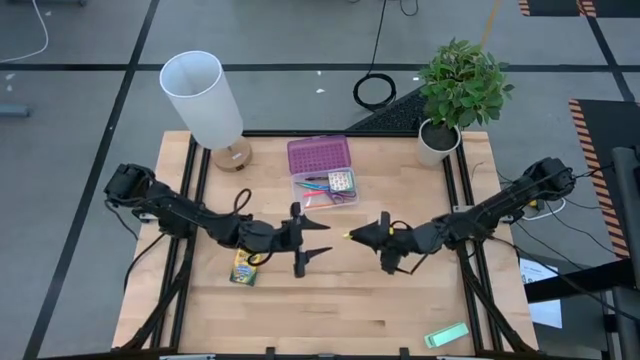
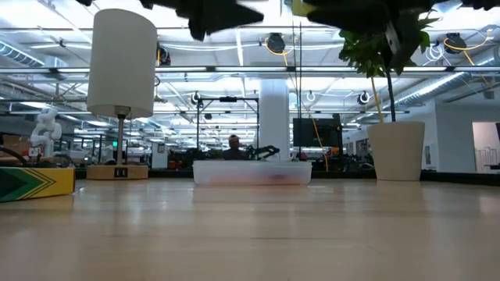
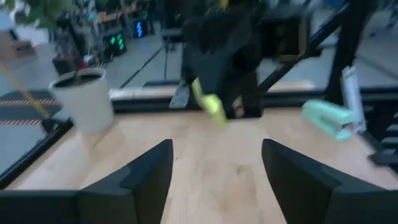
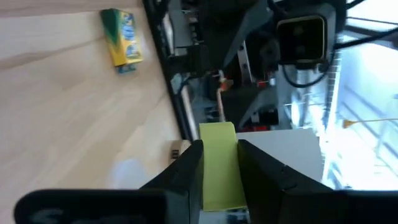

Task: Pack school essentials
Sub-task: Put the yellow eraser into the purple supply box

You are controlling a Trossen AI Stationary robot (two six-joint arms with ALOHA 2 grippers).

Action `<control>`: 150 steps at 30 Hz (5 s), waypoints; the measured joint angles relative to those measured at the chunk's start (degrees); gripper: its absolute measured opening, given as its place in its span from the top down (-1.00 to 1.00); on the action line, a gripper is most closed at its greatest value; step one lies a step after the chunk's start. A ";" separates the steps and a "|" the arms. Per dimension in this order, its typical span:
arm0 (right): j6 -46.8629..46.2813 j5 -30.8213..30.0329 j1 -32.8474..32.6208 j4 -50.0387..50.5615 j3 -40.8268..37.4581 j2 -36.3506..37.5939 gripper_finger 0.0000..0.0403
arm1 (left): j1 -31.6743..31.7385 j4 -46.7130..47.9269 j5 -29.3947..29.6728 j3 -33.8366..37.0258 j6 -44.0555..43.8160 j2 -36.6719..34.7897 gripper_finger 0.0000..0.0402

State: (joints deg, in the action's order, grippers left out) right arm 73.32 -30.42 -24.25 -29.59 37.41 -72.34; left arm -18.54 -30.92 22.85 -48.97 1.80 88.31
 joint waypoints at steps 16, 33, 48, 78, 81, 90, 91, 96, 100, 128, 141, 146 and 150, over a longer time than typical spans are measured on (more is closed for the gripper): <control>4.08 -4.26 -3.04 -4.91 0.00 -0.02 0.58 | -2.77 -11.98 3.73 -1.01 5.26 4.32 -0.11; 3.92 -6.44 -3.00 -5.46 0.02 -1.69 0.58 | -1.34 -9.81 12.87 -10.99 1.11 12.83 -0.29; 3.93 -7.30 -3.26 -5.79 0.02 -1.73 0.58 | 0.03 -7.48 9.44 -10.91 -3.02 12.85 0.22; -16.38 -6.58 -3.13 -6.92 0.04 -1.73 -0.10 | -0.37 1.91 7.43 -10.82 5.39 7.24 0.93; -26.85 -6.66 -3.15 -8.00 0.04 -1.70 -0.27 | -1.48 7.77 9.88 -10.82 8.47 3.98 0.93; -68.25 -6.88 -1.96 -7.99 0.04 -1.70 -0.46 | -8.14 20.75 13.71 -10.92 18.50 -1.68 0.86; -72.34 -6.93 -1.48 -8.12 0.04 -1.70 -0.45 | -9.05 22.00 13.71 -10.93 20.49 -1.67 0.86; -90.48 -5.52 0.90 -7.46 0.04 -1.70 -0.41 | -12.86 26.29 15.64 -10.86 33.32 -1.66 0.86; -98.40 0.88 2.51 -7.29 -0.24 -1.72 -0.40 | -14.90 29.19 18.61 -10.86 43.59 -1.42 0.85; -119.09 15.77 6.29 -43.11 -1.95 -21.42 -0.40 | -19.85 26.58 37.39 -10.26 94.59 -1.22 0.85; -120.59 17.71 7.08 -43.91 3.48 -27.19 -0.40 | -17.56 25.40 39.70 -8.39 101.08 0.07 0.85; -120.54 18.65 7.08 -43.79 3.85 -27.19 -0.40 | -16.86 21.12 37.58 -8.35 105.15 2.79 0.85; -120.59 18.64 7.08 -42.01 3.85 -27.17 -0.40 | -15.81 17.89 36.66 -8.37 107.31 3.94 0.85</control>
State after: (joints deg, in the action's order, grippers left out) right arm -47.27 -11.78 -17.17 -71.60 41.25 -99.50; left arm -34.34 -13.03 59.51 -57.34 109.11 92.25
